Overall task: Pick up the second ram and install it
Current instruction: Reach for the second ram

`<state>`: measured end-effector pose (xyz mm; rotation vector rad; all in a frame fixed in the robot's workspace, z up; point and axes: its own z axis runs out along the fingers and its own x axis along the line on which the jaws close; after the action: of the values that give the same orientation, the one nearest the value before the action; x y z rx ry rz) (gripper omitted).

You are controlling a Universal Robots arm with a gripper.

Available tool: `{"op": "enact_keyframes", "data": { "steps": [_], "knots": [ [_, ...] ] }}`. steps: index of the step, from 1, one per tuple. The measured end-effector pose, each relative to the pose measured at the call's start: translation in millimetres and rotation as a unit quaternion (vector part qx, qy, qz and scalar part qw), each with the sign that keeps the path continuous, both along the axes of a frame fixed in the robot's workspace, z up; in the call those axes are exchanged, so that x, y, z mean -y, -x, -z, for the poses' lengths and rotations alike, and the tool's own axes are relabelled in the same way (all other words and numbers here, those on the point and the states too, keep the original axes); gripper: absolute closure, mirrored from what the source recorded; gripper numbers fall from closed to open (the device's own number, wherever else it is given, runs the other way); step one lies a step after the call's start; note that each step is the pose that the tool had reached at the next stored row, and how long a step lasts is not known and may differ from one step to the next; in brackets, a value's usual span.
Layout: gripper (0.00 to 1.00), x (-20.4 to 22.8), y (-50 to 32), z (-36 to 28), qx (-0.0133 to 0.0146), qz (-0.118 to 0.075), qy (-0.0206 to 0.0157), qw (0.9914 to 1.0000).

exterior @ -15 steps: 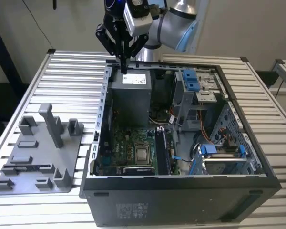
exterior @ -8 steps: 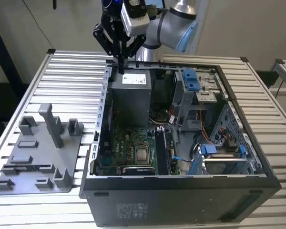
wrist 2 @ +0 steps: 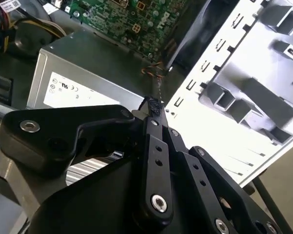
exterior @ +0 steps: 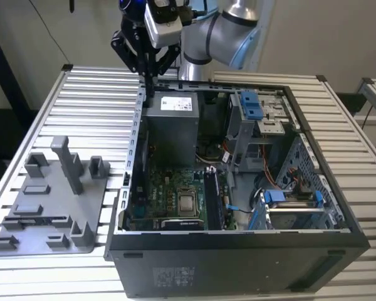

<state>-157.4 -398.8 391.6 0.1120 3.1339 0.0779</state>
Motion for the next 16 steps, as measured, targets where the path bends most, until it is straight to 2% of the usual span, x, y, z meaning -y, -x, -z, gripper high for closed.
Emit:
{"op": "enact_keyframes", "data": {
  "steps": [11,16],
  "knots": [
    [0.89,0.0,24.1,0.2,-0.0014,0.000,-0.0004,1.00000],
    [0.89,0.0,32.6,0.4,-0.0031,0.000,-0.0007,1.00000]
  ]
}}
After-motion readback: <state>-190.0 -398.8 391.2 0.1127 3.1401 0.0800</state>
